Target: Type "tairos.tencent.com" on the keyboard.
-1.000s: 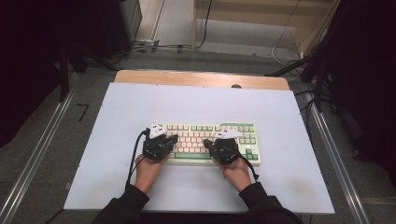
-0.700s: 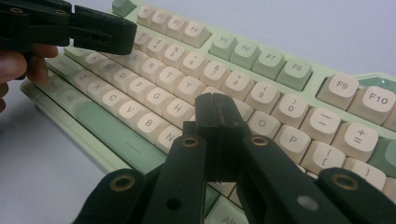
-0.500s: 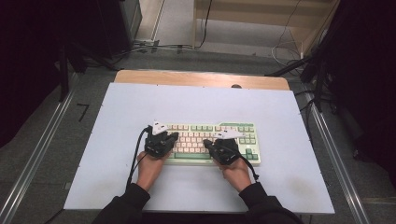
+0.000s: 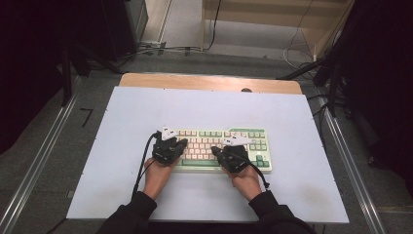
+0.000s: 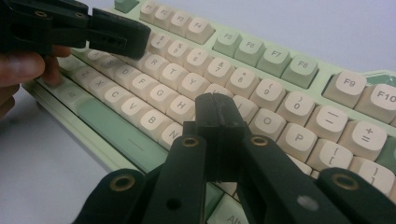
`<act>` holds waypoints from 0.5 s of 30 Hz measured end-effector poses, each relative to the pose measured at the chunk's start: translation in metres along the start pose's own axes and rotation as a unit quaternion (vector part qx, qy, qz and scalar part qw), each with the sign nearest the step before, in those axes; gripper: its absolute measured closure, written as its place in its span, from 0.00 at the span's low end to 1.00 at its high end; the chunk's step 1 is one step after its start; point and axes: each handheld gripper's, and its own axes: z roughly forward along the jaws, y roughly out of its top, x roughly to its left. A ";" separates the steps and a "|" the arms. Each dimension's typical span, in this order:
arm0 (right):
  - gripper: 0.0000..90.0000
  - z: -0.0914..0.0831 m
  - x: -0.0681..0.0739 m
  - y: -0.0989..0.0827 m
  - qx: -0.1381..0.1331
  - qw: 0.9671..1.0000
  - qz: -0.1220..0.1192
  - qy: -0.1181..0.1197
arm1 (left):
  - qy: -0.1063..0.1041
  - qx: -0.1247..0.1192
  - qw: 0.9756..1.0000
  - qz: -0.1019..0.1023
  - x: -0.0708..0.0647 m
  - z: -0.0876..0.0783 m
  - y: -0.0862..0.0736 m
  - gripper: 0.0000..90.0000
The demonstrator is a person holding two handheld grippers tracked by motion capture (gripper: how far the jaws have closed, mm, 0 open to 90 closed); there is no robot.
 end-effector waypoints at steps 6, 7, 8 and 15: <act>0.97 0.001 0.000 0.000 0.002 1.000 -0.002 0.001 | 0.003 -0.006 1.000 -0.001 0.002 -0.006 0.001 1.00; 0.97 0.001 0.000 -0.001 0.002 1.000 -0.002 0.003 | 0.002 -0.005 1.000 -0.002 0.003 -0.007 0.001 1.00; 0.97 0.001 0.001 -0.001 0.002 1.000 -0.003 0.003 | 0.003 -0.006 1.000 -0.003 0.004 -0.007 0.001 1.00; 0.97 0.003 0.003 -0.001 0.003 1.000 -0.005 0.004 | -0.001 -0.008 1.000 -0.003 0.003 -0.009 0.001 1.00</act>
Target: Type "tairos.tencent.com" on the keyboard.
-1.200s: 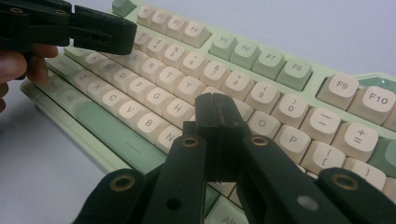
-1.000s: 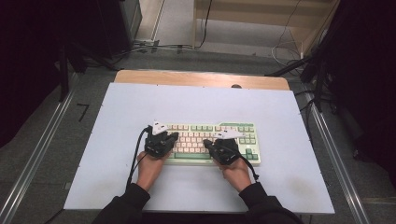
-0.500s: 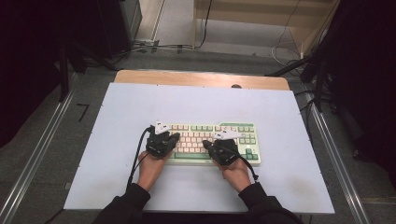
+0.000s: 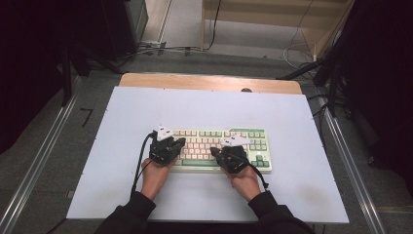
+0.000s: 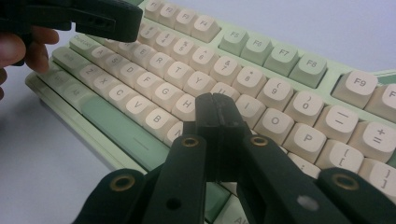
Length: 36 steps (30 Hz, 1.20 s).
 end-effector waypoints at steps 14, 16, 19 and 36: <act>0.97 0.008 0.009 -0.001 0.005 1.000 -0.014 0.011 | -0.002 0.000 1.000 0.000 0.000 0.000 0.000 1.00; 0.97 0.008 0.010 -0.001 0.004 1.000 -0.015 0.011 | -0.002 0.000 1.000 0.001 0.000 0.000 0.000 1.00; 0.97 0.009 0.012 0.000 0.005 1.000 -0.018 0.013 | -0.003 0.000 1.000 0.000 0.000 0.000 0.000 1.00; 0.97 0.015 0.014 -0.003 0.013 0.999 -0.027 0.012 | -0.007 0.001 1.000 -0.002 -0.001 0.000 0.000 1.00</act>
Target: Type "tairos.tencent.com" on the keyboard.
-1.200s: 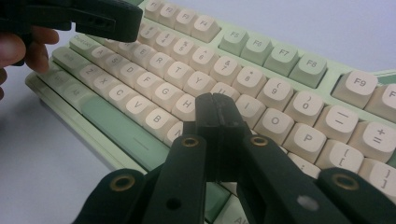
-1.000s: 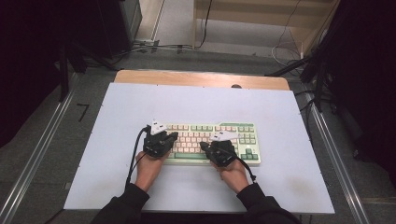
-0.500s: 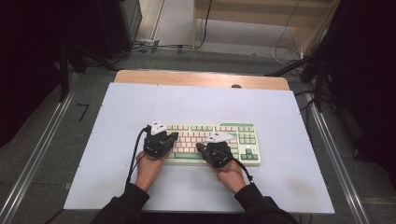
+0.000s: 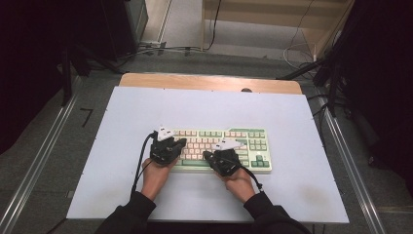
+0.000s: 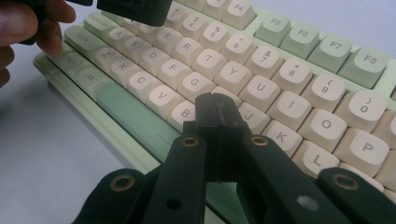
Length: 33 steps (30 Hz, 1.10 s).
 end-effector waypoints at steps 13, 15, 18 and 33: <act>0.97 -0.016 -0.006 0.005 -0.019 1.000 0.011 -0.007 | -0.008 -0.002 1.000 -0.005 -0.002 0.001 0.000 1.00; 0.97 -0.017 -0.008 0.005 -0.022 1.000 0.012 -0.008 | -0.010 -0.001 1.000 -0.005 -0.002 0.001 0.000 1.00; 0.97 -0.019 -0.011 0.005 -0.022 1.000 0.016 -0.012 | -0.013 -0.001 1.000 -0.005 -0.003 0.002 0.000 1.00; 0.97 -0.021 -0.018 0.006 -0.024 0.999 0.026 -0.020 | -0.025 0.005 1.000 0.000 -0.014 0.010 0.001 1.00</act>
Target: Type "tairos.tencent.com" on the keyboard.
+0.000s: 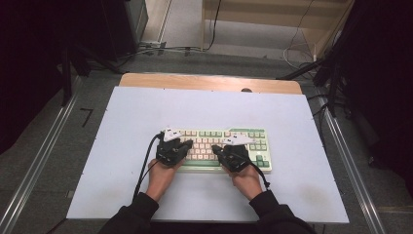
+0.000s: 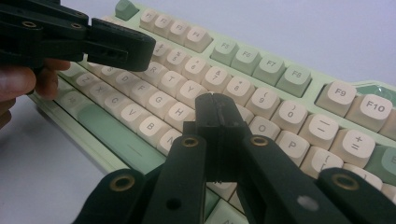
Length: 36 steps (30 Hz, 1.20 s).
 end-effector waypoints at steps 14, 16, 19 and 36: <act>0.97 0.000 0.000 0.000 0.000 1.000 0.000 -0.001 | -0.001 -0.001 1.000 0.003 -0.005 0.007 0.002 1.00; 0.97 0.001 0.000 0.000 0.000 1.000 0.001 -0.001 | -0.001 0.002 1.000 0.006 -0.005 0.008 0.002 1.00; 0.97 0.001 0.000 0.000 0.001 1.000 0.001 -0.001 | 0.001 0.003 1.000 0.007 -0.006 0.010 0.002 1.00; 0.97 0.001 0.000 0.000 0.001 1.000 0.001 -0.001 | 0.003 0.005 1.000 0.008 -0.007 0.015 0.003 1.00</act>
